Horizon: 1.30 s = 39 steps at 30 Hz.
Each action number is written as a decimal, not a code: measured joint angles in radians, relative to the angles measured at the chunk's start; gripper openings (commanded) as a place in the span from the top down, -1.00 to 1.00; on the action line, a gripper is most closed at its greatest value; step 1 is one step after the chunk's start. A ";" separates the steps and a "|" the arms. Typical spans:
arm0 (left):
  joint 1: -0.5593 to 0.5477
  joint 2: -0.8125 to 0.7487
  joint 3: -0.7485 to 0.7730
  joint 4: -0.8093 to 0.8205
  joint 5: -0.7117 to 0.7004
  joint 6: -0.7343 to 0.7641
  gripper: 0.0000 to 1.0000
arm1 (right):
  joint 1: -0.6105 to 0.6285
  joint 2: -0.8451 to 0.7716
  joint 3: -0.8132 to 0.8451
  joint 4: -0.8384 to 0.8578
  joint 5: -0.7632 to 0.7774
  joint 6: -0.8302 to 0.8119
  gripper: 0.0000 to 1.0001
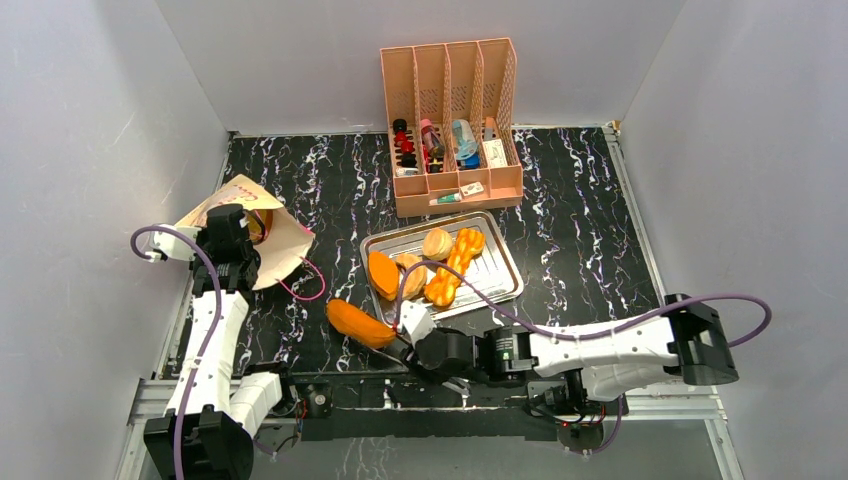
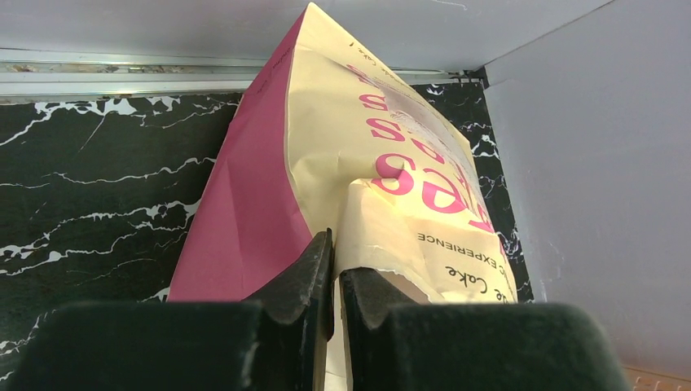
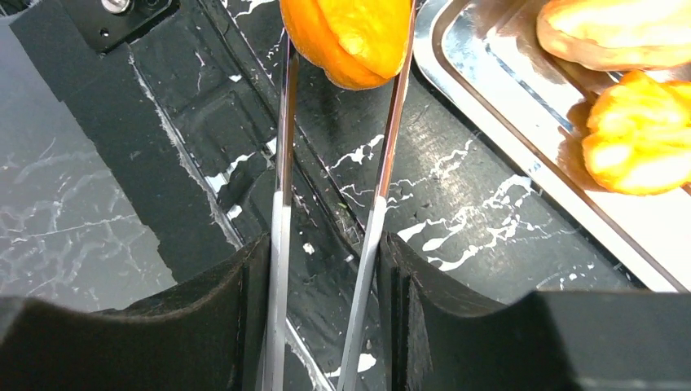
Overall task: Take the fake bread out of the paper bag
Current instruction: Pick up the fake bread from the center of the board, then place the fake bread in the container.
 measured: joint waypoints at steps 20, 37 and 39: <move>0.000 -0.006 -0.047 0.023 -0.003 0.060 0.87 | 0.060 -0.212 0.053 -0.171 0.214 0.061 1.00; 0.001 -0.025 -0.128 0.200 0.169 0.224 0.97 | 0.072 -0.378 0.060 -0.357 0.617 0.318 1.00; 0.001 -0.025 -0.136 0.227 0.208 0.251 0.97 | 0.071 -0.368 0.060 -0.408 0.652 0.381 1.00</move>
